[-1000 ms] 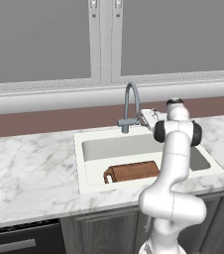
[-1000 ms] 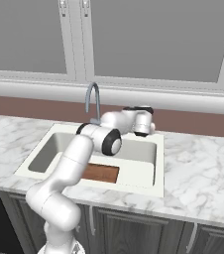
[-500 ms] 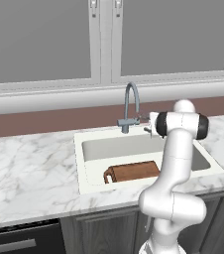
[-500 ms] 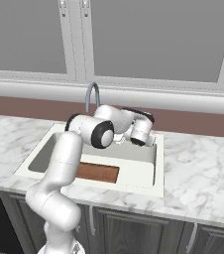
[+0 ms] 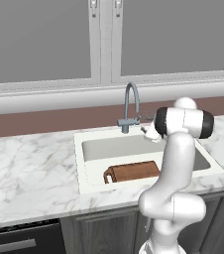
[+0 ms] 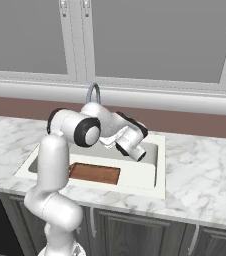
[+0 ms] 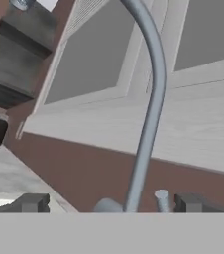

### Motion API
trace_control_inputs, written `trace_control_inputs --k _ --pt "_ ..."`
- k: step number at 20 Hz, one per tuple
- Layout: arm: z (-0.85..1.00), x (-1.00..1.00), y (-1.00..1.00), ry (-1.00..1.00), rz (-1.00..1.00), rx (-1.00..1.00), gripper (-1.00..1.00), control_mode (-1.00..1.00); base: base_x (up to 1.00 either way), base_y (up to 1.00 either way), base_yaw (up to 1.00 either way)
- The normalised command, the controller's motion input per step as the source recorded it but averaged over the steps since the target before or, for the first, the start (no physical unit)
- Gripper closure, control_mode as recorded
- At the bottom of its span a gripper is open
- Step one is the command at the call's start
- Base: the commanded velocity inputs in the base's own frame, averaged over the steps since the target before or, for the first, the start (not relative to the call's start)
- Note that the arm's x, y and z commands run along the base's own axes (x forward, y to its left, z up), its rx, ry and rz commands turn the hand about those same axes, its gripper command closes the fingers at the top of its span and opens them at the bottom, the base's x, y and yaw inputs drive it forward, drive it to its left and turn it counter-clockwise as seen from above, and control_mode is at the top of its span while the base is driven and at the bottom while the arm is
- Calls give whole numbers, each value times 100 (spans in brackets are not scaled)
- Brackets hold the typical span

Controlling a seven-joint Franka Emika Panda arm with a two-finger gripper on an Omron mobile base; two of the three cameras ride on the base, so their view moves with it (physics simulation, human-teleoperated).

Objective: Turn on the sink faucet with hot water and rinse the cutting board for ten seconds, then turn off the faucet. Push the cutting board to reach the water if necessary.

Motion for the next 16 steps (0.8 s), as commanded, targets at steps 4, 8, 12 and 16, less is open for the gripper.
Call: trace_control_inputs --k 4,8,12,16 --pt "-21 18 -10 -3 -34 21 -100 -100 0 0 0" --pt "-3 5 -3 -8 -28 32 -100 -100 0 0 0" --pt "-13 21 -9 -2 -27 30 -100 -100 0 0 0" --pt "-26 20 -3 -1 -14 10 -100 -100 0 0 0"
